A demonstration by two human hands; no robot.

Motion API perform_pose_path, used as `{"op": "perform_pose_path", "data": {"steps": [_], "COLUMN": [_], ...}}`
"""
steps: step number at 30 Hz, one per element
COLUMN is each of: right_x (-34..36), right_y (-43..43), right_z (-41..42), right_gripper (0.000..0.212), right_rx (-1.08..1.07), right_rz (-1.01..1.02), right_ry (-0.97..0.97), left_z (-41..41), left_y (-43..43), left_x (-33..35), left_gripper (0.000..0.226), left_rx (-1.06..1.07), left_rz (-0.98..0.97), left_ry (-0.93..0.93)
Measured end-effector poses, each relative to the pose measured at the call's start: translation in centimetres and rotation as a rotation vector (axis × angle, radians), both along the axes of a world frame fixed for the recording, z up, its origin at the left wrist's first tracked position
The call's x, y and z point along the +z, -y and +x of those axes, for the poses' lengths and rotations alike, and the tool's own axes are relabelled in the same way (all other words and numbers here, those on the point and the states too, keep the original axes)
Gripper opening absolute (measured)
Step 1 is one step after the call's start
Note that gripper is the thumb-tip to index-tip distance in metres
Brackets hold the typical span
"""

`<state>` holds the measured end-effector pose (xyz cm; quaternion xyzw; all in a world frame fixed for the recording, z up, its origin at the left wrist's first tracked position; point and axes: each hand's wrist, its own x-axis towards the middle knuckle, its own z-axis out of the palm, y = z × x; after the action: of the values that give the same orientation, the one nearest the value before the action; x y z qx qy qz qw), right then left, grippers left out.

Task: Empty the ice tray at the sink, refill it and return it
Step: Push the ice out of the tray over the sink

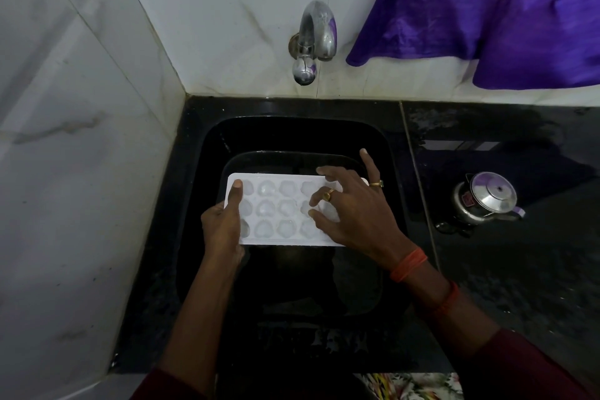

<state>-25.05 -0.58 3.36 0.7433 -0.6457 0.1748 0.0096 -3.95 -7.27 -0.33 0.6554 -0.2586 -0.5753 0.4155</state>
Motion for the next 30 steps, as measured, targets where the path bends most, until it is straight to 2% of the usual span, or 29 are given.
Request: {"op": "perform_pose_path", "data": {"steps": [8,17,26,30], "right_x": [0.2,1.0,1.3,1.2], "right_y": [-0.4,0.0,-0.1,-0.1], "right_z": [-0.2,-0.4,0.1,0.0], "right_gripper": [0.040,0.038,0.039,0.038], "right_rx": [0.051,0.062,0.058,0.028], "right_rz": [0.166,0.119,0.209,0.171], "right_ry": [-0.064,-0.158,-0.252,-0.258], "left_z": [-0.1,-0.2,-0.4,-0.5], "left_y": [-0.1,0.0,0.0,-0.1], "left_x": [-0.2,0.0,-0.1,-0.1], "left_gripper": [0.037,0.036,0.036,0.036], "left_rx": [-0.013,-0.009,-0.022,-0.014], "left_rz": [0.000,0.019,0.007,0.009], "left_ry": [0.020,0.005,0.011,0.007]}}
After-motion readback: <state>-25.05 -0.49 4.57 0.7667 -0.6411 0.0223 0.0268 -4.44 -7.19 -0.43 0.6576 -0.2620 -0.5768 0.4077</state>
